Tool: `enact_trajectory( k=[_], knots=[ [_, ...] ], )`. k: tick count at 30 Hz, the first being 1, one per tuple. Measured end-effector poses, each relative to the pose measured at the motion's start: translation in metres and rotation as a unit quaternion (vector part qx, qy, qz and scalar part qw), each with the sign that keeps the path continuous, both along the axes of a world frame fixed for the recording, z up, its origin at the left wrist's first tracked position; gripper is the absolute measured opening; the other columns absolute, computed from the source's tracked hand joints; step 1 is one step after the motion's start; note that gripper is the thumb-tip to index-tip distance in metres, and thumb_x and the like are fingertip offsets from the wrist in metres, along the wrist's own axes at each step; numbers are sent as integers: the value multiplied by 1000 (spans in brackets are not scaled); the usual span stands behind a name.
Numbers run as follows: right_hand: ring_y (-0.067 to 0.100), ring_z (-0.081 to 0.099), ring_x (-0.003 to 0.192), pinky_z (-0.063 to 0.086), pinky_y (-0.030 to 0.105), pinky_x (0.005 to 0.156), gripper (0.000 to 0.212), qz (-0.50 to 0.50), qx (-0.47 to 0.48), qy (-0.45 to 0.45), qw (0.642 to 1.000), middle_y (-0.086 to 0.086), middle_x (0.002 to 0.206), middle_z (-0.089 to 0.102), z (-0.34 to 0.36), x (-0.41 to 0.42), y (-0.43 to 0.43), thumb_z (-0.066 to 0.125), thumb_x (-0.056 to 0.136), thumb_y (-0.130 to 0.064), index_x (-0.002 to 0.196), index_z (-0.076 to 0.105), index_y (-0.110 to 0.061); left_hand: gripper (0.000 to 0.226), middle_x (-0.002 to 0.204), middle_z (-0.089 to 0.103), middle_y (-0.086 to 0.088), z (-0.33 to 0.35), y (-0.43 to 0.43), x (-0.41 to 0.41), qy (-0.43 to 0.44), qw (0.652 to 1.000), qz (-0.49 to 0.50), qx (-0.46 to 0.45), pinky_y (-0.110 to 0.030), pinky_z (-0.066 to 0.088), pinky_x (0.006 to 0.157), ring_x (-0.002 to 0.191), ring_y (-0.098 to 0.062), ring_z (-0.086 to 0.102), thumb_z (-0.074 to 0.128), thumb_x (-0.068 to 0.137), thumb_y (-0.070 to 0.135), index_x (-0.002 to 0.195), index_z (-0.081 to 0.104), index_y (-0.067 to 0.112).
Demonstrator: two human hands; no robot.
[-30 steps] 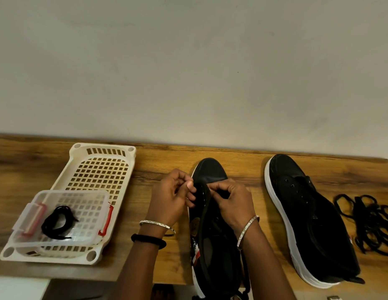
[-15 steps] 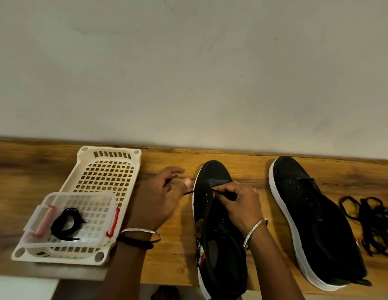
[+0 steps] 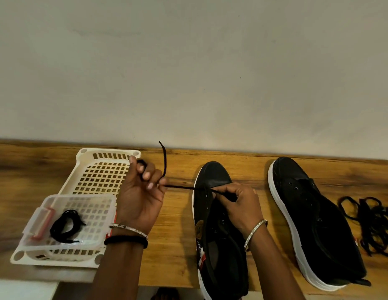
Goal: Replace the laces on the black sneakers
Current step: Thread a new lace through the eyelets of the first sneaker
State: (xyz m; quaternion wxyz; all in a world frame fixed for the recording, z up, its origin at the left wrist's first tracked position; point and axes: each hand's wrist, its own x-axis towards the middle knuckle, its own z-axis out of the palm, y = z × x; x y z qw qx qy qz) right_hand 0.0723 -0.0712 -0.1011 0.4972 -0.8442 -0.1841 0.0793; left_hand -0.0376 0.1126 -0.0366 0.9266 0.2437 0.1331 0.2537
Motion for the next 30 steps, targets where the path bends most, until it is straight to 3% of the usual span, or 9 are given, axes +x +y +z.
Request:
enact_trajectory(
  k=[3, 8, 11, 13, 17, 19, 22, 25, 30],
  knots=[
    [22, 63, 110, 50, 52, 96, 33, -4, 42, 44, 998, -27, 96, 73, 4, -3, -1, 56, 70, -73, 90, 74, -54, 31, 57, 36, 9, 0, 1, -4, 139, 964, 28, 226, -18, 26, 42, 45, -5, 30, 59, 95, 44, 77, 47, 22],
    [7, 71, 93, 53, 51, 95, 19, 2, 97, 106, 990, -12, 89, 77, 18, -7, -2, 67, 93, -43, 88, 81, -31, 46, 82, 65, 12, -22, -13, -1, 296, 622, -35, 725, -15, 51, 63, 72, 6, 59, 76, 79, 52, 119, 57, 39],
    [7, 72, 91, 57, 43, 91, 19, -3, 111, 137, 984, -6, 88, 78, 22, -6, -5, 67, 95, -31, 90, 82, -21, 17, 78, 62, 18, -25, -13, -2, 309, 524, -14, 794, -15, 39, 58, 71, 1, 57, 65, 87, 52, 87, 66, 35],
    [9, 72, 95, 57, 43, 93, 19, 6, 113, 147, 983, -5, 91, 78, 21, -5, -7, 67, 95, -32, 90, 82, -22, 19, 74, 56, 14, -27, -8, 0, 288, 565, 8, 773, -19, 37, 60, 66, 0, 52, 60, 93, 42, 77, 61, 30],
    [16, 73, 98, 57, 34, 88, 17, 4, 157, 201, 967, 0, 95, 79, 24, -3, -9, 68, 94, -26, 88, 82, -19, 27, 72, 56, 3, -7, -5, 5, 229, 873, 28, 431, -27, 41, 64, 65, -5, 50, 56, 96, 28, 70, 61, 23],
    [17, 74, 96, 57, 25, 80, 15, -17, 208, 246, 946, 3, 94, 79, 30, -3, -10, 68, 92, -18, 85, 81, -15, 24, 81, 62, 4, 2, -5, 4, 146, 955, 37, 256, -28, 48, 67, 79, -9, 60, 52, 94, 34, 74, 59, 23],
    [20, 73, 86, 58, 30, 77, 11, -71, 250, 285, 923, 8, 92, 78, 35, -1, -15, 70, 90, -11, 86, 80, -12, 26, 115, 69, -1, 9, -4, 1, 35, 995, 12, 88, -40, 57, 84, 114, -17, 65, 44, 100, 37, 80, 53, 22],
    [14, 66, 64, 54, 27, 63, 7, -109, 266, 286, 914, 8, 82, 75, 42, 4, -22, 70, 89, -6, 91, 77, -6, 37, 109, 70, 1, 12, -7, 0, -19, 1000, 1, -6, -46, 56, 91, 108, -16, 68, 40, 105, 38, 77, 59, 24],
    [10, 45, 44, 43, 24, 46, 9, -133, 277, 285, 908, 2, 54, 53, 47, 11, -36, 69, 92, -15, 93, 77, -10, 38, 104, 68, 0, 10, -2, -3, -16, 997, 0, 81, -41, 56, 85, 99, -18, 66, 37, 105, 42, 88, 64, 22]
  ],
)
